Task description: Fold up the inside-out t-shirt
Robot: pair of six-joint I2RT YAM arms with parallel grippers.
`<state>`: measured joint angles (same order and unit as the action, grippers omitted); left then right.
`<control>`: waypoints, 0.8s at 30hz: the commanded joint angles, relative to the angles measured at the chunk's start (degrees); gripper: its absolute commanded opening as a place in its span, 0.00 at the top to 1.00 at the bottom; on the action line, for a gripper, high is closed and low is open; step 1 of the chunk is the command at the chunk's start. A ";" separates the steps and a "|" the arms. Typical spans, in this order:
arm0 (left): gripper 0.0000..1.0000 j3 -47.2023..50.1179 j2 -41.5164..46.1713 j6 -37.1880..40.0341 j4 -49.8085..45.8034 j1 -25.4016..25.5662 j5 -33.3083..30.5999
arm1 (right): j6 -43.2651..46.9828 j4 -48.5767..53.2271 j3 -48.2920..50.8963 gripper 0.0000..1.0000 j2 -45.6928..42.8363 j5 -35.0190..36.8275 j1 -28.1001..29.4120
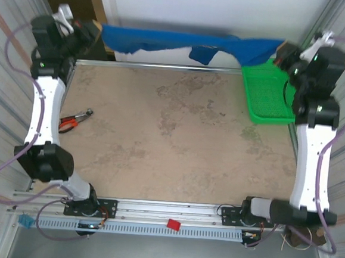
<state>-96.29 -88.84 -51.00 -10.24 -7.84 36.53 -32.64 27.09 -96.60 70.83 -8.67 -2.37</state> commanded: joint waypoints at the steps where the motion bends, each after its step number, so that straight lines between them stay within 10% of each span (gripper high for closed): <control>1: 1.00 19.38 3.23 2.85 4.47 0.10 0.40 | -1.40 -2.04 17.88 1.00 -9.54 1.68 2.44; 10: 1.00 51.97 18.52 9.55 -2.37 0.19 -4.20 | -13.34 19.89 55.63 1.00 -40.93 10.79 14.56; 24: 1.00 64.33 42.95 12.24 -26.17 0.19 -16.24 | -26.89 36.49 58.25 1.00 -49.31 18.14 27.61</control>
<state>-33.50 -49.04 -39.86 -29.80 -7.75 23.49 -55.51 59.37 -37.34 22.37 6.61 23.97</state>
